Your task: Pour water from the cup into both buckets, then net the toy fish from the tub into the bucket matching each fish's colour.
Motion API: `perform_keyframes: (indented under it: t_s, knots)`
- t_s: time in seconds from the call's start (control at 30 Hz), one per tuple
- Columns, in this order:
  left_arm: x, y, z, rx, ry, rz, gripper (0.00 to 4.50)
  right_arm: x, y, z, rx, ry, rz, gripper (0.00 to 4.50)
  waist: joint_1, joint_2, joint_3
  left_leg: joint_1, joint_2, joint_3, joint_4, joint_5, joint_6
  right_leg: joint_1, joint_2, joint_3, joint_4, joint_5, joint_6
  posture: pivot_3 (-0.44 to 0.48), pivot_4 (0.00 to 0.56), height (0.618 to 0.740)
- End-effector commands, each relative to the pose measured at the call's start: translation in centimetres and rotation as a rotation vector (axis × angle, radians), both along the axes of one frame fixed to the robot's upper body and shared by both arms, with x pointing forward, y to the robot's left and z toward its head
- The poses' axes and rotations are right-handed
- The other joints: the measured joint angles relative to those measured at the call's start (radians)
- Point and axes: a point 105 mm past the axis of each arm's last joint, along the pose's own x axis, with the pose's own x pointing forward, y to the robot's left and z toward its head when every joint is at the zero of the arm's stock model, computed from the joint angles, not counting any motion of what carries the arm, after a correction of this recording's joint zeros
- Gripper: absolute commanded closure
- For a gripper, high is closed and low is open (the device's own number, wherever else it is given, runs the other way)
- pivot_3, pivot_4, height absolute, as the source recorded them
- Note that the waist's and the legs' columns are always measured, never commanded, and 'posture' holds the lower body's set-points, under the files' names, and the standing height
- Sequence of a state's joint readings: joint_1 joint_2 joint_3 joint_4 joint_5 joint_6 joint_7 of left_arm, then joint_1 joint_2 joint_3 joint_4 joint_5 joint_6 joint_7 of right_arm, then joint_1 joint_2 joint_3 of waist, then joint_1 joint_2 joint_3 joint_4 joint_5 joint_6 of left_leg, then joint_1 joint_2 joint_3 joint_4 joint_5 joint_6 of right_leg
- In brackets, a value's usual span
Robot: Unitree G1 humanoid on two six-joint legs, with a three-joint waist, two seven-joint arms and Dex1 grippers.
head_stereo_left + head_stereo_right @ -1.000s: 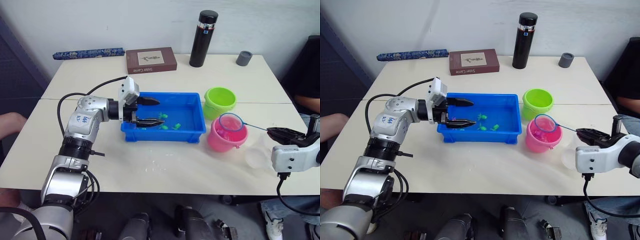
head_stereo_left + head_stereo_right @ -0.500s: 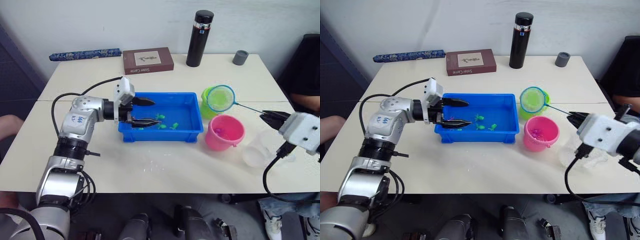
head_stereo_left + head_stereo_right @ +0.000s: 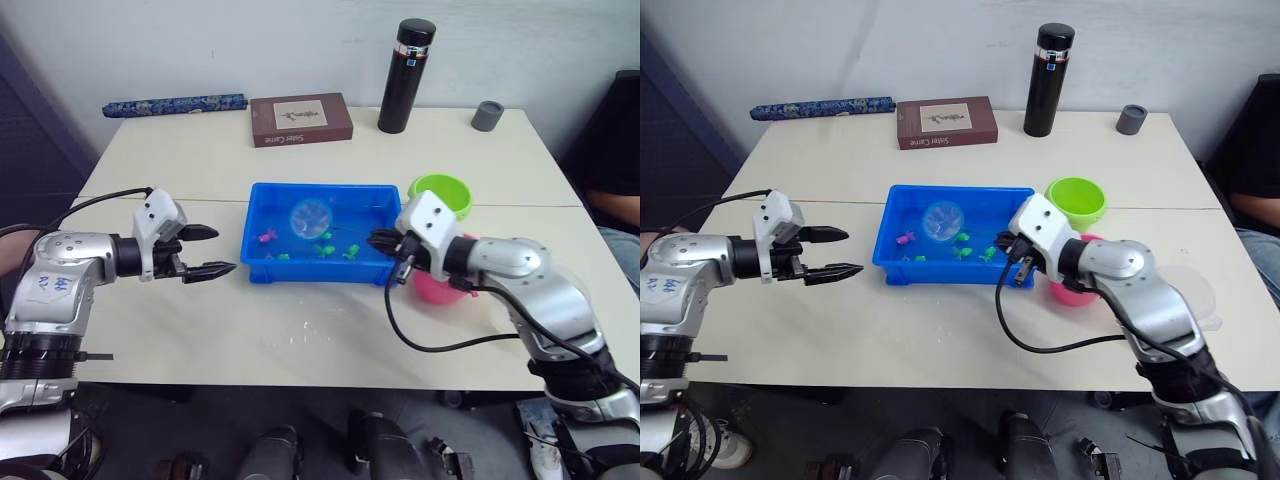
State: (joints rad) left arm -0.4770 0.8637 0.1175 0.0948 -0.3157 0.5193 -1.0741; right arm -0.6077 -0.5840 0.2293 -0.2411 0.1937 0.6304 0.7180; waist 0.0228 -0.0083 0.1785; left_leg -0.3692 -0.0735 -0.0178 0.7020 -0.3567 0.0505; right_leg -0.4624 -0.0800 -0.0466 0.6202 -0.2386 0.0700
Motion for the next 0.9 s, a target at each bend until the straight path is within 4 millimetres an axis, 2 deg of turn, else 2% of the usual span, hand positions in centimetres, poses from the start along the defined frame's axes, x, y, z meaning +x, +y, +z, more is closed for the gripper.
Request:
perform_keyframes:
  t_s: [0.03, 0.27, 0.5, 0.67, 0.77, 0.9]
  knots:
    - [-0.6, 0.5, 1.6, 0.007, -0.046, 0.028, 0.10, 0.8, 1.7, 0.0, -0.014, -0.020, 0.040, 4.50, -0.003, 0.000, 0.000, 0.000, 0.000, 0.000, 0.000, 0.000, 0.000, 0.000, 0.000, 0.000, 0.000, 0.000, 0.000, 0.000, 0.150, 0.740]
    - [-1.2, 1.0, 1.8, 0.018, -0.047, 0.060, 0.10, 1.7, 3.7, -1.2, -0.038, 0.013, 0.082, 4.50, -0.007, 0.000, 0.000, 0.000, 0.000, 0.000, -0.001, 0.000, 0.000, -0.001, 0.000, 0.000, 0.001, 0.000, 0.000, 0.000, 0.150, 0.740]
    - [-1.3, 0.6, 1.8, 0.015, -0.050, 0.062, 0.10, 2.7, 3.6, -1.1, -0.047, 0.017, 0.053, 4.50, -0.020, 0.000, 0.000, 0.000, 0.000, 0.000, -0.001, 0.000, 0.000, -0.001, 0.001, -0.001, 0.001, 0.000, 0.000, 0.000, 0.150, 0.740]
    - [-1.3, 0.3, 1.8, 0.012, -0.054, 0.059, 0.10, 1.9, 3.6, -0.9, -0.046, 0.047, 0.103, 4.50, -0.026, 0.000, 0.000, 0.000, 0.000, 0.000, -0.002, 0.000, 0.000, -0.001, 0.001, 0.000, 0.001, 0.000, 0.000, 0.000, 0.150, 0.740]
    - [-1.2, 0.1, 1.7, 0.010, -0.055, 0.056, 0.10, 1.4, 3.5, -1.6, -0.081, 0.064, 0.130, 4.50, -0.026, 0.000, 0.000, 0.000, 0.001, 0.000, -0.002, 0.000, 0.000, -0.002, 0.001, -0.001, 0.000, 0.000, 0.000, 0.000, 0.150, 0.740]
    - [-1.1, -0.1, 1.7, 0.008, -0.055, 0.050, 0.10, 2.7, 2.9, -2.0, -0.197, -0.053, 0.090, 4.50, -0.026, 0.000, 0.000, 0.000, 0.000, 0.000, -0.002, 0.000, 0.000, -0.002, 0.001, 0.000, 0.000, 0.000, 0.000, 0.000, 0.150, 0.740]
